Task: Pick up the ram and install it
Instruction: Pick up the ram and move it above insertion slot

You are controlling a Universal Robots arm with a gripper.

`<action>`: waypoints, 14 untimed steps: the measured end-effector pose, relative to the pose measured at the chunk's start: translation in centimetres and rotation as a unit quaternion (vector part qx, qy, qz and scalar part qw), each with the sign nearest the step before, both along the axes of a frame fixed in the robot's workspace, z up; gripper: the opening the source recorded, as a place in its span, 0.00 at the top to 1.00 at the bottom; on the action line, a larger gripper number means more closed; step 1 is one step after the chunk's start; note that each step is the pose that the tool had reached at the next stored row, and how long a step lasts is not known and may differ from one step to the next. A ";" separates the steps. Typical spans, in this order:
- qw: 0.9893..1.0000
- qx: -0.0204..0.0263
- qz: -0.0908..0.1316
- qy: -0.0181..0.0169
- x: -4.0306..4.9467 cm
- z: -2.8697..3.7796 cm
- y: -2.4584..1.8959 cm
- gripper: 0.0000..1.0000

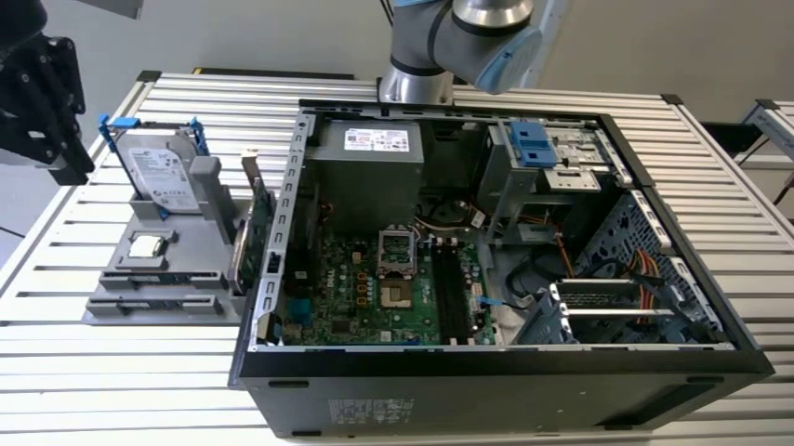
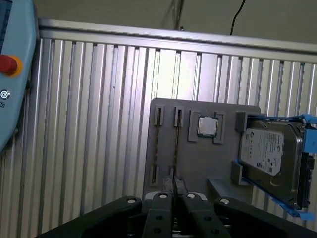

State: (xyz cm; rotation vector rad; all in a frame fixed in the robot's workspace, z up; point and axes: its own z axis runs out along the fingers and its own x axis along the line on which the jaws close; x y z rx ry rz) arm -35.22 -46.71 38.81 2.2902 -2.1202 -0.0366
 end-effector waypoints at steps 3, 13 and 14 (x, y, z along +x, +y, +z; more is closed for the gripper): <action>1.000 0.000 0.000 0.000 0.00 -0.01 0.00 0.00; 1.000 0.000 0.000 -0.002 0.00 -0.01 0.00 0.00; 1.000 0.000 0.000 -0.002 0.00 -0.01 0.00 0.00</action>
